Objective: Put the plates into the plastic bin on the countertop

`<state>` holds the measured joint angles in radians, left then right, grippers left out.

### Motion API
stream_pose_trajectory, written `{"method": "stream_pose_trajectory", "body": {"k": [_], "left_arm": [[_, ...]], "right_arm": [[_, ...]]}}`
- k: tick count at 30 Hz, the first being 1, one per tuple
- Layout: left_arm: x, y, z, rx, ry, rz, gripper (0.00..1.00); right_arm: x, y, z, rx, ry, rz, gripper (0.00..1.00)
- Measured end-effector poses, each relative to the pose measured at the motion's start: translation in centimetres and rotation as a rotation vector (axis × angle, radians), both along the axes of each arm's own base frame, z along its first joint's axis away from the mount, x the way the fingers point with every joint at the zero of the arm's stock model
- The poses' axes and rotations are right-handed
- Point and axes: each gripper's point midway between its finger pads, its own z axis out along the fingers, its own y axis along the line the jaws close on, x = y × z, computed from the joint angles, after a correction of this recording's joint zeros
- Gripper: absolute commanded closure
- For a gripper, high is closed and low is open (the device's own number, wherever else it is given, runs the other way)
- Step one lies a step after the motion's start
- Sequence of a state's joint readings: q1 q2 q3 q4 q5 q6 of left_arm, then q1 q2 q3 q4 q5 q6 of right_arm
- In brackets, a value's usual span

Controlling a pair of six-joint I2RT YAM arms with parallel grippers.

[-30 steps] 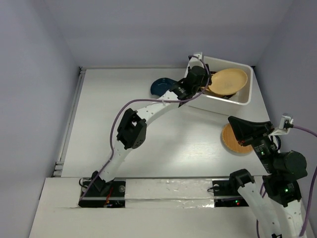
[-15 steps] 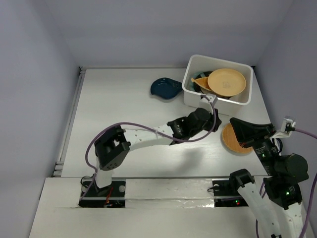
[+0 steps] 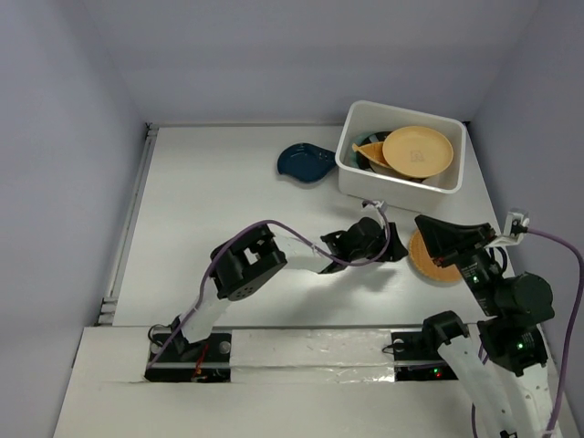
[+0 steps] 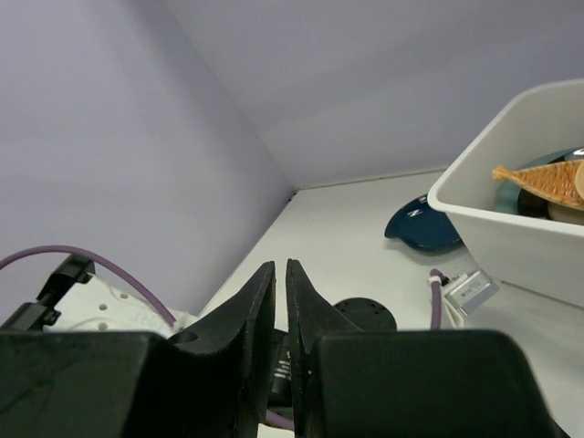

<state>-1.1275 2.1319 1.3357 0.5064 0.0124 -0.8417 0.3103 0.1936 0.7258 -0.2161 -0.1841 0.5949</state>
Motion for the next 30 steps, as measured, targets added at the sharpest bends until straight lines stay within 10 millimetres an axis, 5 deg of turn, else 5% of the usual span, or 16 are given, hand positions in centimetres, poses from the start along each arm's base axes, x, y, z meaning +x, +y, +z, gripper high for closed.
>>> {"method": "stream_pose_trajectory", "body": {"k": [8,24,27,28,30], "left_arm": [[-0.1,-2.6,-3.1,-0.036,0.097,-0.003,0.52],[1.2,-6.9,-3.3,-0.14,0.152,-0.006,0.6],[1.4,-6.9,-3.8,-0.15,0.166,0.002,0.83],[1.5,-6.9,-4.0,-0.15,0.172,0.004,0.97],[1.4,-7.0,-3.9,-0.185,0.192,0.008,1.0]], "right_arm": [[1.1,0.6,-1.7,-0.004,0.045,0.015,0.84],[2.2,1.1,-2.6,0.002,0.064,0.023,0.83],[2.5,1.2,-2.8,0.002,0.07,0.024,0.82],[2.5,1.2,-2.7,0.002,0.07,0.024,0.82],[2.7,1.2,-2.7,0.002,0.069,0.023,0.82]]}}
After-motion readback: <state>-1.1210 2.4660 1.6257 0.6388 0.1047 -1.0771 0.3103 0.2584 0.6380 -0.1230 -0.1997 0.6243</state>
